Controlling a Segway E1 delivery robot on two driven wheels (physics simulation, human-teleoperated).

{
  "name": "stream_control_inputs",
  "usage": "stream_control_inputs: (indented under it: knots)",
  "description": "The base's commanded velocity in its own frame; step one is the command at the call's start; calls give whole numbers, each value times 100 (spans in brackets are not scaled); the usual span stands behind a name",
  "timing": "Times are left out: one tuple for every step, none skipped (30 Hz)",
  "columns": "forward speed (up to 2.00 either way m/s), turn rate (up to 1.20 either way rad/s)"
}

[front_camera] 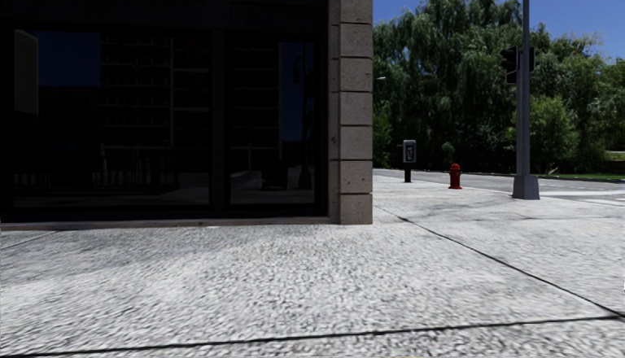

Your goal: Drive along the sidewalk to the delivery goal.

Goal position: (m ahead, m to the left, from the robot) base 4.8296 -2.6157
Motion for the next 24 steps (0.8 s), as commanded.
stream_control_inputs:
  knots:
    - [159, -57]
    - [157, -59]
    - [156, -59]
    - [155, -59]
    - [155, -59]
    - [155, -60]
    - [155, -60]
    - [154, -60]
    - [154, -60]
    - [154, -60]
    - [154, -60]
    - [154, -60]
    - [154, -60]
    - [154, -60]
    - [154, -60]
    - [154, -60]
    - [154, -60]
    - [154, -60]
    - [154, -60]
    - [154, -60]
    - [154, -63]
    - [154, -65]
    - [154, -66]
    - [154, -66]
